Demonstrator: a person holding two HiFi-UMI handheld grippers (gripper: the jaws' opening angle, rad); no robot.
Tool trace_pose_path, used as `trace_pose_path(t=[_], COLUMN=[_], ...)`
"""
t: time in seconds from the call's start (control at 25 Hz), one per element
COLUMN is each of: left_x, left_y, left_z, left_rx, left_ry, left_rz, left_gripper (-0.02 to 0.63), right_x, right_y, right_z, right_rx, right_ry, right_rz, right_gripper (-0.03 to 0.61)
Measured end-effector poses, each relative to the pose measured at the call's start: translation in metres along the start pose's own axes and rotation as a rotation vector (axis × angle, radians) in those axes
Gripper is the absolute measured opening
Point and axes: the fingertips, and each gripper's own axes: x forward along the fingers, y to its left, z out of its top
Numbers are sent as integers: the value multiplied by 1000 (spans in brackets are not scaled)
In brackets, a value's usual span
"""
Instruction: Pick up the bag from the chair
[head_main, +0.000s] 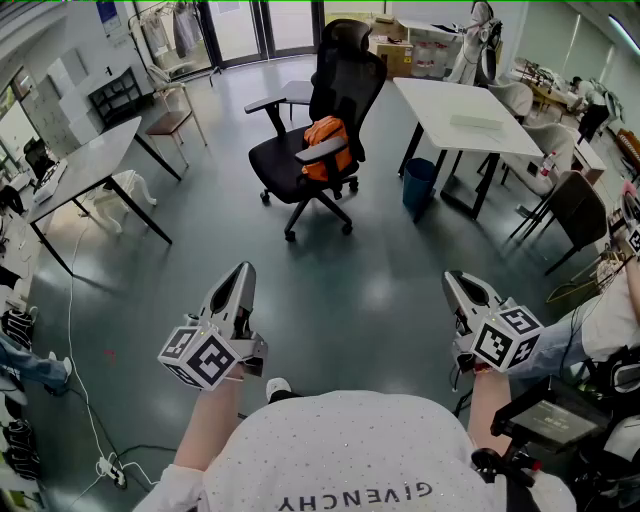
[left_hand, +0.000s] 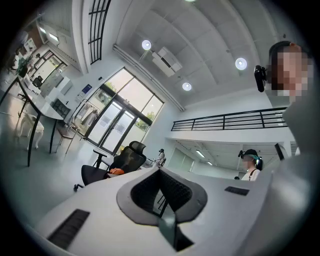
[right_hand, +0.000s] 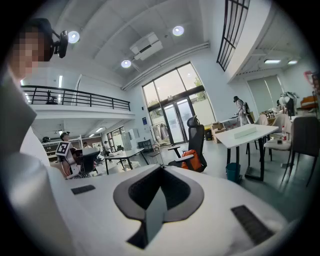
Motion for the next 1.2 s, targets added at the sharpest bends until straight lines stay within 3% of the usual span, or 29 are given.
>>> trace_pose_path(t=[0.44, 0.64, 0.92, 1.2], left_x=[8, 9, 0, 5], left_y=[27, 55, 126, 148], left_z=[9, 28, 61, 105], left_rx=[-30, -36, -5, -1], left_ry=[5, 6, 7, 42], left_rz=[-19, -27, -28, -41], left_gripper=[12, 12, 12, 12], right_x=[18, 43, 104, 125], right_y=[6, 21, 67, 95], right_z=[1, 7, 4, 27], right_rx=[1, 40, 64, 108], right_ry=[0, -31, -63, -100], right_rz=[-37, -54, -69, -84], right_gripper=[3, 5, 5, 5])
